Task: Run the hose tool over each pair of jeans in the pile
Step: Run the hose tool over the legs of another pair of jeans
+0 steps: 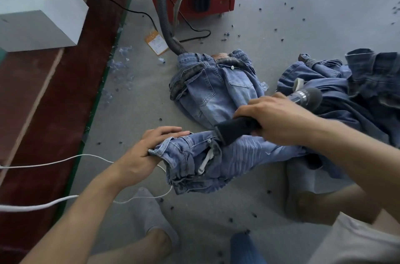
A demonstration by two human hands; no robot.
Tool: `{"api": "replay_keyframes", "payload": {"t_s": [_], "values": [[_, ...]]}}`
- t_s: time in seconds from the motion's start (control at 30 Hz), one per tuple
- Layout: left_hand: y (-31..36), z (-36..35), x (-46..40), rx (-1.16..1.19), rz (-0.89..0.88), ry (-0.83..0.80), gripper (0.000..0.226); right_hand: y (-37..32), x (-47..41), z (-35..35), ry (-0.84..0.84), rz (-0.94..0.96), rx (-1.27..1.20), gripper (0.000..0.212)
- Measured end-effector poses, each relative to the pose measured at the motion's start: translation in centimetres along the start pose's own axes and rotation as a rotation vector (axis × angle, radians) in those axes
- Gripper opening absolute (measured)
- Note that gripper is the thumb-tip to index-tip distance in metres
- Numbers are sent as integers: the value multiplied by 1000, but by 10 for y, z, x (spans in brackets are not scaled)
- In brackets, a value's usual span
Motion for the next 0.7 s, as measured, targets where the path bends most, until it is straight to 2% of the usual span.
{"api": "replay_keyframes", "payload": {"t_s": [0.13, 0.23, 0.37, 0.5, 0.6, 0.7], "values": [[0, -1, -2, -2, -15, -12, 42, 32, 5, 5, -37, -116, 90, 35], [1, -2, -4, 38, -11, -11, 43, 18, 4, -9, -100, -78, 197, 33], [1, -3, -6, 69, -13, -8, 42, -14, 1, -10, -100, 16, 43, 37], [0, 1, -7, 93, -3, 33, 44, 0, -5, 35, 45, -82, -208, 45], [-2, -4, -10, 214, 89, 47, 38, 16, -3, 53, 64, -123, -195, 41], [-1, -8, -15, 214, 152, 99, 36, 5, -1, 44, 16, -97, -73, 38]]}}
Point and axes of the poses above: each hand's wrist, its own x-axis away from the middle knuckle, its own z-axis out of the back of the hand, y = z × x, the point moved 8 cm from there along -x, towards the middle knuckle, and after that the axes turned 2 degrees about x, right-handed, at the moved point
